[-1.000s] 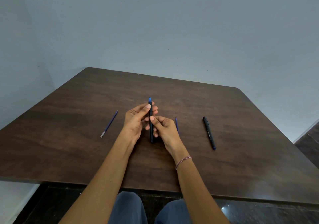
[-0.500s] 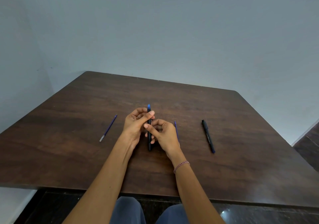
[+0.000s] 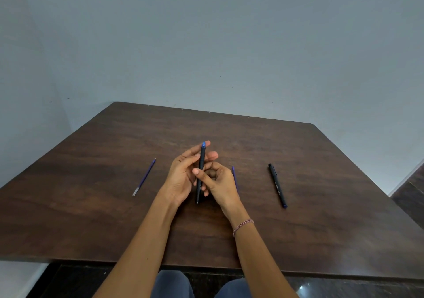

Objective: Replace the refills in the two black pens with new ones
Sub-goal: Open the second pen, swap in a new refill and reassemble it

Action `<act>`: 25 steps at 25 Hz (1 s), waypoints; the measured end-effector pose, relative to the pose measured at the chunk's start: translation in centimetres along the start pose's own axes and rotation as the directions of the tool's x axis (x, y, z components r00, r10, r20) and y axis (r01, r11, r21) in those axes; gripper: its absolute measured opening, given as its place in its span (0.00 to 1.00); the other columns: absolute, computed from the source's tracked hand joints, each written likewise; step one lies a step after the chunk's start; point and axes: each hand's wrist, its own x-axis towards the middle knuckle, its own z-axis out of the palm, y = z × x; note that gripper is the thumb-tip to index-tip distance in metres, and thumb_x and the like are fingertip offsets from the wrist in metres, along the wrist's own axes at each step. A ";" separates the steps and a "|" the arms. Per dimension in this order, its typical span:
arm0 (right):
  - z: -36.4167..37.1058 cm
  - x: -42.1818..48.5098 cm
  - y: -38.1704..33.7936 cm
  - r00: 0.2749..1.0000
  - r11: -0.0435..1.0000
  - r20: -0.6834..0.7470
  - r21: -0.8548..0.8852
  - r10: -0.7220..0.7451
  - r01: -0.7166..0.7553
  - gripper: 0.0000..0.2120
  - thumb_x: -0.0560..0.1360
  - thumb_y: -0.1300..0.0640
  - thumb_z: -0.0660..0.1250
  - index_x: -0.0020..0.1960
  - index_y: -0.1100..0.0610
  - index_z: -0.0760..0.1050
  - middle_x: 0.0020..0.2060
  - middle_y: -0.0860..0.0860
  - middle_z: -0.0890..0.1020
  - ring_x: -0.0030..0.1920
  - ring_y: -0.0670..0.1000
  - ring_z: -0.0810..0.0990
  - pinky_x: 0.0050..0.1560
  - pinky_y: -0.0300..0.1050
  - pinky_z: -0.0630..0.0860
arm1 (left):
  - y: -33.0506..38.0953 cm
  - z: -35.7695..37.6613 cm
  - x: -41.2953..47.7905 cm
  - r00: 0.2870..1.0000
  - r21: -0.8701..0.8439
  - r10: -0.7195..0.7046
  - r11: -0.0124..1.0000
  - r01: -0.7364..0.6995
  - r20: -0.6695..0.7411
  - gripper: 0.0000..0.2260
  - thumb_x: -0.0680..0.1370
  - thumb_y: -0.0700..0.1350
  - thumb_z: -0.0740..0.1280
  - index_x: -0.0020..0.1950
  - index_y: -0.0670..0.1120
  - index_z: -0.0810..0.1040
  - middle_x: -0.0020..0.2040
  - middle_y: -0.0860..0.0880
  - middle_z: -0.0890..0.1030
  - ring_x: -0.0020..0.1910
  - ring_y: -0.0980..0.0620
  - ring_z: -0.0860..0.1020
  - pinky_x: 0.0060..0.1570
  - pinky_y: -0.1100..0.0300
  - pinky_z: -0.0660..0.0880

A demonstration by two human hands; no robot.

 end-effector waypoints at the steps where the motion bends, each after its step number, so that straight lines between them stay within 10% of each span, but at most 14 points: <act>1: 0.0 0.0 0.0 1.000 1.000 -0.001 0.003 -0.007 0.007 0.09 0.71 0.56 0.74 0.45 0.58 0.76 0.28 0.51 0.79 0.24 0.45 0.74 0.24 0.36 0.72 | 0.0 0.0 0.0 1.000 0.008 0.018 1.000 -0.017 -0.014 0.14 0.78 0.39 0.59 0.56 0.50 0.82 0.49 0.43 0.84 0.41 0.47 0.83 0.23 0.58 0.75; 5: 0.0 0.1 0.1 0.999 0.999 0.010 0.004 -0.033 0.033 0.07 0.71 0.56 0.74 0.42 0.56 0.75 0.28 0.51 0.78 0.25 0.45 0.74 0.24 0.37 0.72 | -0.2 -0.1 0.3 0.995 0.036 0.083 0.996 -0.081 -0.055 0.13 0.71 0.41 0.68 0.54 0.50 0.82 0.44 0.46 0.84 0.44 0.50 0.83 0.29 0.57 0.79; 10: -0.1 0.2 0.4 0.999 0.999 0.007 0.016 -0.040 0.040 0.09 0.70 0.54 0.75 0.42 0.56 0.76 0.28 0.50 0.78 0.25 0.45 0.74 0.24 0.37 0.72 | -0.5 -0.8 0.5 1.000 -0.040 0.025 0.999 -0.025 -0.006 0.15 0.79 0.40 0.56 0.62 0.45 0.77 0.56 0.40 0.82 0.57 0.45 0.80 0.38 0.54 0.81; 18: -0.1 0.2 0.5 0.999 0.999 0.026 -0.007 -0.040 0.041 0.10 0.69 0.52 0.75 0.44 0.55 0.76 0.29 0.48 0.79 0.25 0.44 0.75 0.25 0.37 0.73 | -0.1 0.1 0.1 0.987 0.071 0.101 0.993 -0.093 -0.122 0.16 0.66 0.43 0.72 0.53 0.49 0.82 0.42 0.48 0.82 0.40 0.53 0.81 0.32 0.59 0.79; 25: -0.1 0.2 0.5 0.998 0.998 0.009 0.027 -0.058 0.058 0.09 0.70 0.55 0.75 0.41 0.55 0.75 0.29 0.48 0.78 0.25 0.45 0.74 0.24 0.37 0.72 | -0.1 -0.2 0.0 0.996 0.034 0.027 0.999 -0.024 -0.091 0.15 0.79 0.38 0.55 0.59 0.47 0.78 0.48 0.42 0.84 0.42 0.47 0.82 0.27 0.56 0.77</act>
